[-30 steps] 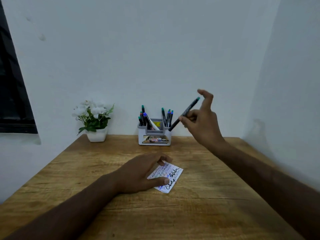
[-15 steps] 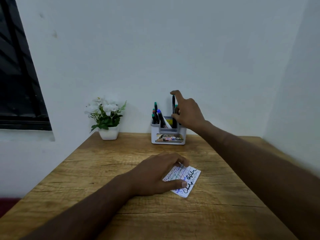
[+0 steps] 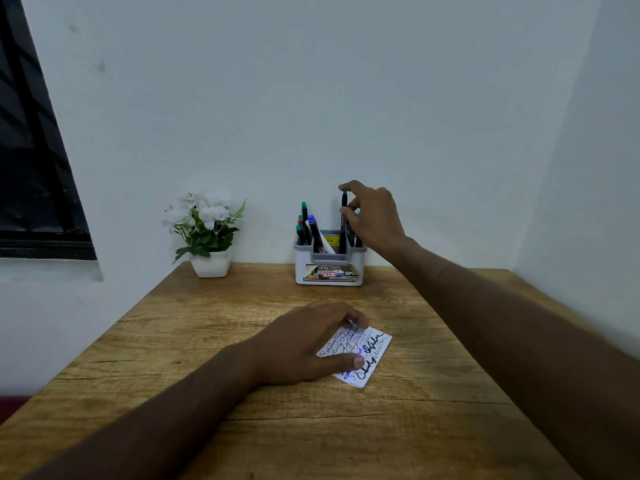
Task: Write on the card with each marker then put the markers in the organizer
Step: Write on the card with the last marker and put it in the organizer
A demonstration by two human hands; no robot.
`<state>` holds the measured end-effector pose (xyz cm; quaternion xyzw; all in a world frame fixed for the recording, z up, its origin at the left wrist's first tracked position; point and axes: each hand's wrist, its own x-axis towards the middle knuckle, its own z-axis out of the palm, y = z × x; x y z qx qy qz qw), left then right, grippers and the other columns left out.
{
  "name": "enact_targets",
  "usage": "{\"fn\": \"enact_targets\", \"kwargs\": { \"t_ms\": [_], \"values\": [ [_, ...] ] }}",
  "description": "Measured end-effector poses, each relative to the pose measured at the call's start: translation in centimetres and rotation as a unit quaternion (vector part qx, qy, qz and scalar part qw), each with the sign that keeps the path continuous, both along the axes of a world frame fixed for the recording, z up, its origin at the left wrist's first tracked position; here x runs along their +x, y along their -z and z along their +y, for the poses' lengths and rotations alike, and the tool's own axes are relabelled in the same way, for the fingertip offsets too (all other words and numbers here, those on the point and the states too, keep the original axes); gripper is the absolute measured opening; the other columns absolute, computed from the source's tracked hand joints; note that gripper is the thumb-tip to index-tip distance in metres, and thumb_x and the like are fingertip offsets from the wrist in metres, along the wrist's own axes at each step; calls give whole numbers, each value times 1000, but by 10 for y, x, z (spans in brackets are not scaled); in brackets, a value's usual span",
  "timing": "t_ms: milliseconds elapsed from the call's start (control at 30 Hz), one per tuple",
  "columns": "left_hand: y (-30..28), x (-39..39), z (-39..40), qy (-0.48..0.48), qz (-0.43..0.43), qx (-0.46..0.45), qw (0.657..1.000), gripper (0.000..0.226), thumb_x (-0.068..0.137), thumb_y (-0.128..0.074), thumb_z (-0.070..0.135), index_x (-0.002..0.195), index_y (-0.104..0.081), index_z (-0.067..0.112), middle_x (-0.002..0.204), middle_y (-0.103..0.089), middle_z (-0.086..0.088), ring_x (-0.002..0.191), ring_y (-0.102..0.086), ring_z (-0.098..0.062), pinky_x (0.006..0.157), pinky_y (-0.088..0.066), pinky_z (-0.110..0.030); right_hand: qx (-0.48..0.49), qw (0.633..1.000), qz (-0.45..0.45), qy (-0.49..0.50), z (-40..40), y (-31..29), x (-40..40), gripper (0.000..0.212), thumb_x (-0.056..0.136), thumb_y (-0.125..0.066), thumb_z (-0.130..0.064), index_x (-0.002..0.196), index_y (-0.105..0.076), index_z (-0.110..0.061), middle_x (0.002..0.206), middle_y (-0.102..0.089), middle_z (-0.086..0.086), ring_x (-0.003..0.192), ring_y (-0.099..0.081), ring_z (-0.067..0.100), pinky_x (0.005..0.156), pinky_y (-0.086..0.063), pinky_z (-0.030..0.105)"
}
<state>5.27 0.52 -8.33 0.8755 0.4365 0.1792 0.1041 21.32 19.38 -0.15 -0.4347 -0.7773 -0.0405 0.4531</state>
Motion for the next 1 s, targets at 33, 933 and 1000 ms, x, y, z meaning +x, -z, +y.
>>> {"fn": "enact_targets", "kwargs": {
  "t_ms": [33,933,1000],
  "values": [
    [0,0,0,0,0,0,1000,52,99,-61,63,145,-51,40,148,-53,26,133,-48,5,112,-46,-34,-1,1000,-3,1,-1,0,-1,41,97,-75,-17,137,-66,-22,90,-82,0,95,-74,25,102,-54,43],
    [-1,0,-1,-3,5,0,1000,55,99,-59,64,147,-50,38,147,-54,23,131,-49,6,111,-46,-35,-59,995,-67,38,8,-14,-14,24,95,-73,-23,115,-61,-27,91,-78,0,98,-70,27,94,-52,45],
    [-1,0,-2,-2,6,-1,1000,55,99,-58,64,147,-50,38,147,-54,23,131,-49,6,111,-46,-34,-53,996,-70,29,10,-14,-14,26,93,-78,-22,111,-60,-24,89,-77,3,91,-71,28,91,-57,47]
  ]
}}
